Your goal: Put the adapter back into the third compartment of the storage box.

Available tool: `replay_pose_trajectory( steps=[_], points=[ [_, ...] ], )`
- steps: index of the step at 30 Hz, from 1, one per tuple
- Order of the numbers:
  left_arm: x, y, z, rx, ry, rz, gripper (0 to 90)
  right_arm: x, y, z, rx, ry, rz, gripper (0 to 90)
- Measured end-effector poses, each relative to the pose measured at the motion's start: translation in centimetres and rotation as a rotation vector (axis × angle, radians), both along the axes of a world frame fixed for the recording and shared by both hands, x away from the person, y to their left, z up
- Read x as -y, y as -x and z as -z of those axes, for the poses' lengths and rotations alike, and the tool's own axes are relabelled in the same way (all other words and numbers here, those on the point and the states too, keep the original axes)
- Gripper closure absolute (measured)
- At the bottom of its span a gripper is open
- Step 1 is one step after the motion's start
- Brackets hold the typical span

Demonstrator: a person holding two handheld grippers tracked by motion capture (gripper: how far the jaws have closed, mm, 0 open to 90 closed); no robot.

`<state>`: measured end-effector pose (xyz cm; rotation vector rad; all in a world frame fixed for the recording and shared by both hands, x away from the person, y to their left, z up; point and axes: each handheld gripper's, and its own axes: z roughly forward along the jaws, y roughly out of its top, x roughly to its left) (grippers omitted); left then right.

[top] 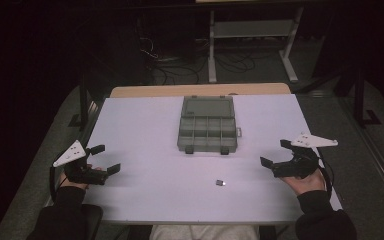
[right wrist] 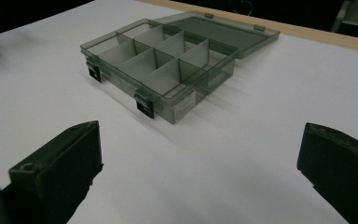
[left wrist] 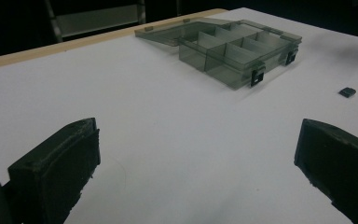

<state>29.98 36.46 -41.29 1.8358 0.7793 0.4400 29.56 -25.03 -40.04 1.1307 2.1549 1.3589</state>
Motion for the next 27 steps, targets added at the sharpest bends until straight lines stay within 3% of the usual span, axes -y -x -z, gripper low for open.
replay_pose_trajectory(
  steps=[27],
  points=[
    [0.1,0.0,0.0,-0.006,-0.016,0.006,0.0,-2.1,-0.7,-1.6,-0.006,0.049,-0.069,0.0]
  ],
)
